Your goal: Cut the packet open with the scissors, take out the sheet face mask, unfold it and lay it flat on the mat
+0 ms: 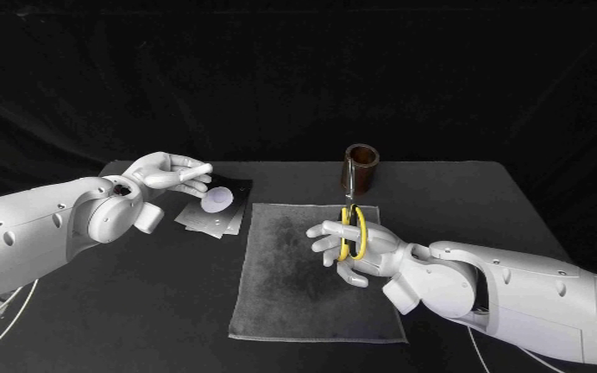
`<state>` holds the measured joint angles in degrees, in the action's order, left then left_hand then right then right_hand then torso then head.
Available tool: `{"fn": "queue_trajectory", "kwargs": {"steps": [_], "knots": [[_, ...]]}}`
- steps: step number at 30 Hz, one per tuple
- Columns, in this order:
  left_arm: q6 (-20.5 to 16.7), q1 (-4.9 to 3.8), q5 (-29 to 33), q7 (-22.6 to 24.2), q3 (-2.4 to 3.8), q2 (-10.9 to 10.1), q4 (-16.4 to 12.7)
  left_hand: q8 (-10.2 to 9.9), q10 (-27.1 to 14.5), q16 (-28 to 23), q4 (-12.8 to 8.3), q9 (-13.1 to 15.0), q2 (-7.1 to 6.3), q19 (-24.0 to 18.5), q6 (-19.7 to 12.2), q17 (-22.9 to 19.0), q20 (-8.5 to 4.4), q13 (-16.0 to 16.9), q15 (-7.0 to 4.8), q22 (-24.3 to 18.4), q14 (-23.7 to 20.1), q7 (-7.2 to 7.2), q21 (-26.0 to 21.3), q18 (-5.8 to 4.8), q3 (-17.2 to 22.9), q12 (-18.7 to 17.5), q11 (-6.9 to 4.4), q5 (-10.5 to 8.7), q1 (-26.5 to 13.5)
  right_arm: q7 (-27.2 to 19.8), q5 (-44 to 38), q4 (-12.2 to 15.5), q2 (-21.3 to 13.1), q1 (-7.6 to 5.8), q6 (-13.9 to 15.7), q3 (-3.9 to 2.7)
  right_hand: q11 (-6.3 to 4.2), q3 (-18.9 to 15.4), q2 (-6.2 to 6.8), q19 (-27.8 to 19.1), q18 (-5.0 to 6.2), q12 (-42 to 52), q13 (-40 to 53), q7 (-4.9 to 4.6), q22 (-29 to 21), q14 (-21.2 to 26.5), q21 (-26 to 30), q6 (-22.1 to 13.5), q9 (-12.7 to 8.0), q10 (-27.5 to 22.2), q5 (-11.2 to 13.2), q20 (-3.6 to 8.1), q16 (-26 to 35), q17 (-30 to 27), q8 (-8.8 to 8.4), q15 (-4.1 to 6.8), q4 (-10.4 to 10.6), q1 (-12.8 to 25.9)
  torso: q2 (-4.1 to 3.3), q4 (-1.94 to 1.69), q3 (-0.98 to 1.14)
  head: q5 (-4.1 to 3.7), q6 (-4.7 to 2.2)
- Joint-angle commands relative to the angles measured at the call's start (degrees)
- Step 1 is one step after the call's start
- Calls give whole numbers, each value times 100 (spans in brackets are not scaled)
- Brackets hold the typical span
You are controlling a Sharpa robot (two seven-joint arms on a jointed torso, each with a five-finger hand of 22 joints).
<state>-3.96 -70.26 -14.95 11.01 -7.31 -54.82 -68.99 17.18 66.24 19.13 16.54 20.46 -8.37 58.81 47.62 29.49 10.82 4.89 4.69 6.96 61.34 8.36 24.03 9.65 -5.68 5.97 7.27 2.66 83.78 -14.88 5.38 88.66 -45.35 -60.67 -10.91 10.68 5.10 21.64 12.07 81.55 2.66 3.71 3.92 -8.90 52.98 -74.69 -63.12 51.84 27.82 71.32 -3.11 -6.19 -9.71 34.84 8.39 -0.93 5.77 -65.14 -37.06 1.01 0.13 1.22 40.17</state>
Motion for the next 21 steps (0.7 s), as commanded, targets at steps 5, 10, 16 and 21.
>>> {"fn": "queue_trajectory", "kwargs": {"steps": [5, 10, 16, 21], "knots": [[-797, 4, -534, 61, 5, -21, 238, -29, 129, 182, -11, -21, 110, 88, 103, 85, -54, 2, -50, 75, 105, 106, 141, 79, -32, 13, -46, 21, 253, 8, 29, -38, -2, 2, -296, -7, -4, -54, -31, -54, 421, 17, 9, -5, -15, 1, 24, -45, -11, -42, 36, -7, 27, 11, -42, -28, 18, 51, 4, -3, 1, 535, -18], [-1055, 4, -817, -178, 5, 16, 428, -28, 114, 226, -3, -26, 107, 84, 138, 108, -65, -1, -48, 96, 103, 182, 177, 74, -53, 11, -28, 20, 286, 30, 2, -65, -4, 2, -269, -8, 3, -72, -61, -49, 417, 19, 10, -7, 1, -2, 13, -39, -13, -47, 36, -9, 27, 18, -43, -31, 25, 37, 2, 0, 1, 633, -12], [-1256, 3, -1388, -623, 6, 87, 485, -26, 84, 231, 15, -34, 49, -38, 163, 120, -37, 15, 9, 107, -61, 246, 179, 51, -137, 56, 23, 20, 229, 37, -57, -80, -2, 2, -228, -9, 9, -93, -93, -46, 416, 22, 12, -9, 1, -11, 14, -23, -13, -48, 36, -12, 25, 27, -38, -33, 27, 13, 0, -3, -8, 714, 42], [-924, 1, -2180, -980, 7, 193, 522, -55, -50, 224, 37, -52, -166, -200, 129, 119, 14, 20, 46, 98, -266, -58, 147, 53, -284, 80, 35, 22, -81, 37, -25, -87, -3, 2, -235, -10, 9, -103, -101, -52, 421, 23, 12, -9, -25, -17, 33, -17, -13, -48, 36, -12, 23, 31, -37, -33, 30, 9, 0, -6, -7, 867, 76]]}}
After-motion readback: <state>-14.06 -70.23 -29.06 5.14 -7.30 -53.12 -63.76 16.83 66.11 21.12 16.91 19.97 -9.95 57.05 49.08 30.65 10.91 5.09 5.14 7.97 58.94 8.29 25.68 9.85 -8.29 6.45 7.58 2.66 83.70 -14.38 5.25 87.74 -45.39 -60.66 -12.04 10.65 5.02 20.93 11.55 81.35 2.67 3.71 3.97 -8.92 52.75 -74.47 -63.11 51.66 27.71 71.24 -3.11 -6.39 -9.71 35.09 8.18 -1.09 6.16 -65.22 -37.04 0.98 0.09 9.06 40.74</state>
